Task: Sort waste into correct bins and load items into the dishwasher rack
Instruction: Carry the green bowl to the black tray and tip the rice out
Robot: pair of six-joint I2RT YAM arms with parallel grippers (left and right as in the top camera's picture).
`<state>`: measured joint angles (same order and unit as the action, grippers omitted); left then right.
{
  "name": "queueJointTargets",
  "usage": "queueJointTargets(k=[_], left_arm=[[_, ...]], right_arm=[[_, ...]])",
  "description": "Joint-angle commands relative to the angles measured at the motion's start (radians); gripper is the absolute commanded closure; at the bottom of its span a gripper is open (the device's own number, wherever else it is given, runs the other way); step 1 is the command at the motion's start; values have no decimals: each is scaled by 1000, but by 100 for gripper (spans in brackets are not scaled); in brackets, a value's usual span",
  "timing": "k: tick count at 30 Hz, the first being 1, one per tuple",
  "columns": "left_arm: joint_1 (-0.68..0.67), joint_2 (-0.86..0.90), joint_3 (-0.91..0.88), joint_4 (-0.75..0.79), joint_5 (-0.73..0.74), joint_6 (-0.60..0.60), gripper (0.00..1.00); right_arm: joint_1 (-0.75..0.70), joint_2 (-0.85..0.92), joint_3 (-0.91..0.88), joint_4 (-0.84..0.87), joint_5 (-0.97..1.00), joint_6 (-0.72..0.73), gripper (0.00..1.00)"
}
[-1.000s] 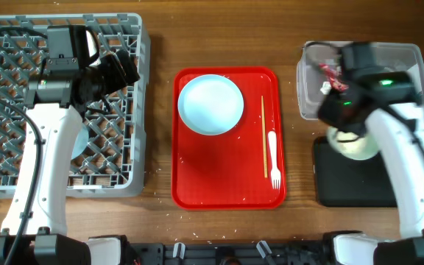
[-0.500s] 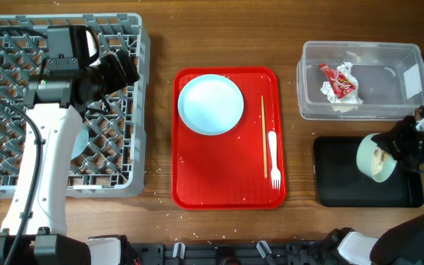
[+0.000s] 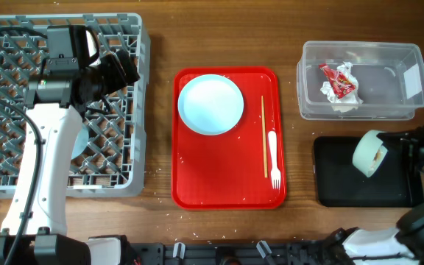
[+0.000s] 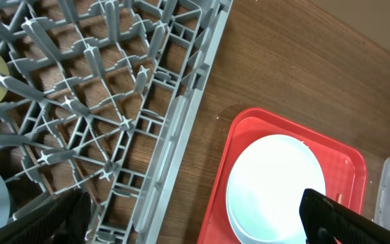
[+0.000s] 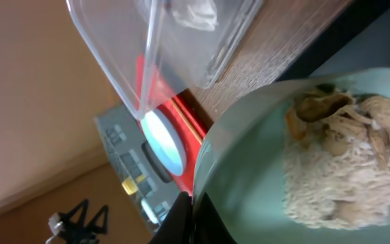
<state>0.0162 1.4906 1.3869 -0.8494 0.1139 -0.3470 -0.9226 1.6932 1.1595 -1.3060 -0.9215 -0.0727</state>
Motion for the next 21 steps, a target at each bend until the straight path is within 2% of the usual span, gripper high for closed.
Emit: queueJointTargets(k=[1,4,9,11,17,19,21], left_arm=[[2,-10,8,2,8,-9,0],[2,-10,8,3,8,-9,0],[2,-10,8,2,8,-9,0],[2,-10,8,2,8,-9,0],[2,-10,8,2,8,-9,0],[2,-10,8,3,8,-9,0],[2,-10,8,2,8,-9,0]], right_arm=[[-44,79,-8,-76,-118,-134,96],[-103,94,-8,-182,-143,-232,96],[-213,100,-8,-180,-150,-231,96],[-227,100,-8,-214,-185,-294,96],[-227,101,-8,-205,-203,-229,96],[-227,101,-8,-200,-233,-260,96],[-227,101,-8,-135,-202,-173,96]])
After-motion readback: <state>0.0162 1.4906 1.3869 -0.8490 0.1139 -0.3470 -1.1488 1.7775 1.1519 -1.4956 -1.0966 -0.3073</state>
